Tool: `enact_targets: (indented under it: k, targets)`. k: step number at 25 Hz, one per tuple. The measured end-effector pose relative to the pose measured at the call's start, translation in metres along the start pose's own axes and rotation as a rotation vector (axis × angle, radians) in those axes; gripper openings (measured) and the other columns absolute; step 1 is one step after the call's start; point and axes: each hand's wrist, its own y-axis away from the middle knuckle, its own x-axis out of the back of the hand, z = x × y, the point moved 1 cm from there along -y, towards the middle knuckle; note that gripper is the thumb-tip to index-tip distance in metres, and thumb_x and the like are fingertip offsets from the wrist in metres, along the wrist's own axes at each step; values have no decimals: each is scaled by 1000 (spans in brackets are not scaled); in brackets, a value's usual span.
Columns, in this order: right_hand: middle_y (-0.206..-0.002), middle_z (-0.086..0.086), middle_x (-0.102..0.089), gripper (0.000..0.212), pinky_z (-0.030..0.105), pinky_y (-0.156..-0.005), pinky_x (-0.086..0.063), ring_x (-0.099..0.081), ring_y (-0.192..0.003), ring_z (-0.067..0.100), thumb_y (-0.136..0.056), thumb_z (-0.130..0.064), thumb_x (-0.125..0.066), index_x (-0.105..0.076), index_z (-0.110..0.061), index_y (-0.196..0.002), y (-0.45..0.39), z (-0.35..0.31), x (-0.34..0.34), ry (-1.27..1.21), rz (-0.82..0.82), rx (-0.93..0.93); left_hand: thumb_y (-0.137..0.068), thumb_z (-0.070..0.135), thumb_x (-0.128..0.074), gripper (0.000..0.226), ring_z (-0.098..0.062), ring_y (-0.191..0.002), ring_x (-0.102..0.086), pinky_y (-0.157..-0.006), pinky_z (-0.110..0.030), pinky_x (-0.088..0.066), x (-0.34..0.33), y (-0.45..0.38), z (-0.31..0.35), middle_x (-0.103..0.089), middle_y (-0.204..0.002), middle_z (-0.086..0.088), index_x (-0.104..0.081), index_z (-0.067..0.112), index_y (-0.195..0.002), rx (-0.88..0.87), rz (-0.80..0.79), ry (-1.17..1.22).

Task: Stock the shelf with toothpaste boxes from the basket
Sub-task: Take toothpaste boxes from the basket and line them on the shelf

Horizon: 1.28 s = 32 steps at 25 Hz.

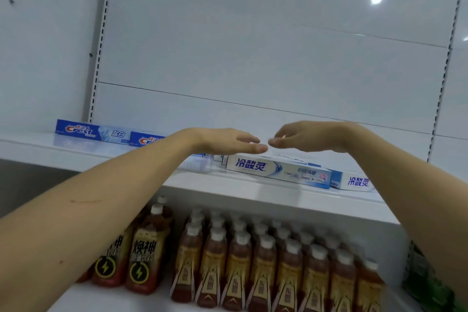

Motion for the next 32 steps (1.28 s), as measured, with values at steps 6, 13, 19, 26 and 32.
enact_targets:
  k: [6,13,19,26,32]
  targets:
    - [-141,-1,-48,68,42,-107,-41,-51,-124,24,-83,-39,-74,-45,-24,-142,8,36,-6,460,-41,-83,-80,74,-55,85,-13,-146,-26,-120,-40,-20,-10,-14,12,-23,-160,14,-25,40,-152,180,-115,-281]
    - [-113,11,-61,38,43,-86,-53,-62,-102,32,-81,-13,-70,-63,-12,-118,-37,53,-40,506,175,-42,-95,64,-39,75,-19,-149,-19,-120,-39,-16,-12,-45,-11,-16,-163,9,-7,36,-156,267,-178,-460]
    - [-113,12,-64,34,40,-80,-55,-64,-98,33,-84,-10,-66,-68,-13,-118,-76,34,-55,536,270,-12,-87,75,-39,76,-23,-146,-26,-118,-46,-22,6,-69,-60,-20,-162,11,-4,54,-150,267,-241,-515]
    - [-137,2,-54,66,40,-107,-39,-52,-122,25,-88,-63,-53,-55,-19,-137,-69,32,-39,122,128,-181,-60,97,-21,111,-16,-151,-12,-122,-47,-6,27,-65,-80,-12,-163,12,-11,40,-155,220,-166,-315]
    - [-123,13,-56,56,40,-102,-45,-58,-113,31,-98,-53,-41,-51,-7,-129,-108,30,-47,-351,152,-476,-65,97,-16,113,-27,-151,-10,-120,-48,-12,45,-71,-130,-7,-165,-3,-14,30,-156,583,-110,-270]
